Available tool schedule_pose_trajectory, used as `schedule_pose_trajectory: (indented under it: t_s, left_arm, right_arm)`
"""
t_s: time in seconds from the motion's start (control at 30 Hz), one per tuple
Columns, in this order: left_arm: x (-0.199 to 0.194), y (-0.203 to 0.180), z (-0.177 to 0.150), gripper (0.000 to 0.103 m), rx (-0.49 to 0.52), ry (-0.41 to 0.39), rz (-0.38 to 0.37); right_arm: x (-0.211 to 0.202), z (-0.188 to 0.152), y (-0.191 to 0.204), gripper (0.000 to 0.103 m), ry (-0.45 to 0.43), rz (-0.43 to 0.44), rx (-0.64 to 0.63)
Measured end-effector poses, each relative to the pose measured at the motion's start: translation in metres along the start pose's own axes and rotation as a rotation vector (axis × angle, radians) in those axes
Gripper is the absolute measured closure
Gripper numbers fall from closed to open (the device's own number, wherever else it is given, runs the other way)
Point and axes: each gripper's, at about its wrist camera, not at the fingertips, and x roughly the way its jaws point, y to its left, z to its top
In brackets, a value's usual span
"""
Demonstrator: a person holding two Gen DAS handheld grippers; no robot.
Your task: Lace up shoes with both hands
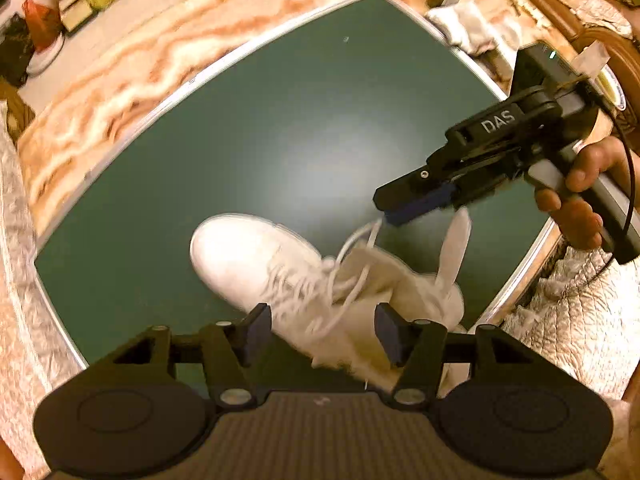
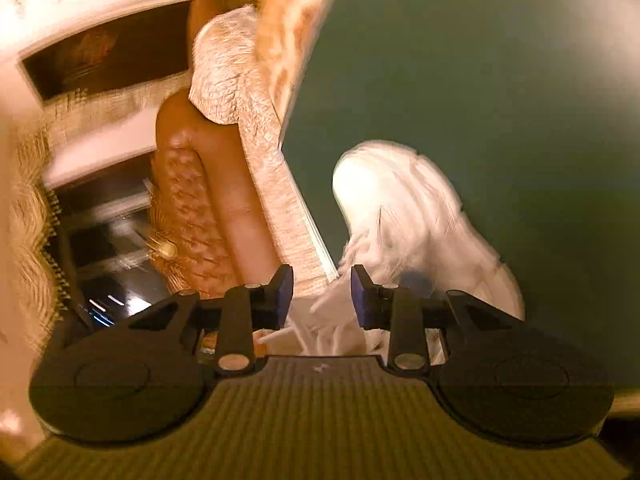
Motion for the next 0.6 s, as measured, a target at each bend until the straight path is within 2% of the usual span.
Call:
schedule_pose_trajectory:
  t_s: [0.07, 0.13, 0.23, 0.27, 0.3, 0.37, 0.47, 0.5, 0.53, 0.6]
  left_arm:
    - [0.006, 0.008, -0.003, 0.047, -0.039, 0.014, 0.005]
    - [0.011, 0.017, -0.003, 0.047, -0.088, 0.008, -0.007]
    - [0.012, 0.028, 0.003, 0.047, -0.170, -0.030, -0.024]
    - [0.012, 0.031, 0.004, 0.047, -0.191, -0.043, -0.028]
    - [0.016, 0.034, 0.003, 0.045, -0.201, -0.044, -0.032]
    - [0.021, 0.033, 0.003, 0.042, -0.193, -0.034, -0.025]
    - [0.025, 0.035, 0.001, 0.039, -0.191, -0.027, -0.012]
    - [0.026, 0.037, 0.001, 0.037, -0.194, -0.026, -0.010]
    - [0.025, 0.037, 0.001, 0.037, -0.193, -0.025, -0.011]
    - [0.024, 0.036, 0.000, 0.037, -0.189, -0.025, -0.016]
  right_arm:
    - [0.010, -0.003, -0.015, 0.066, -0.004, 0.027, 0.085]
    - [0.016, -0.004, -0.022, 0.067, -0.028, 0.050, 0.115]
    - [0.018, -0.004, -0.017, 0.098, -0.092, 0.016, 0.045]
    - [0.022, -0.006, -0.012, 0.098, -0.113, 0.001, 0.002]
    - [0.023, -0.005, -0.003, 0.098, -0.133, -0.032, -0.058]
    - [0.024, -0.008, 0.023, 0.098, -0.172, -0.150, -0.264]
    - [0.021, -0.030, 0.070, 0.099, -0.263, -0.424, -0.700]
    - [0.020, -0.035, 0.079, 0.099, -0.294, -0.504, -0.809]
    - [0.018, -0.035, 0.083, 0.099, -0.308, -0.545, -0.856]
    - [0.014, -0.030, 0.084, 0.098, -0.312, -0.566, -0.859]
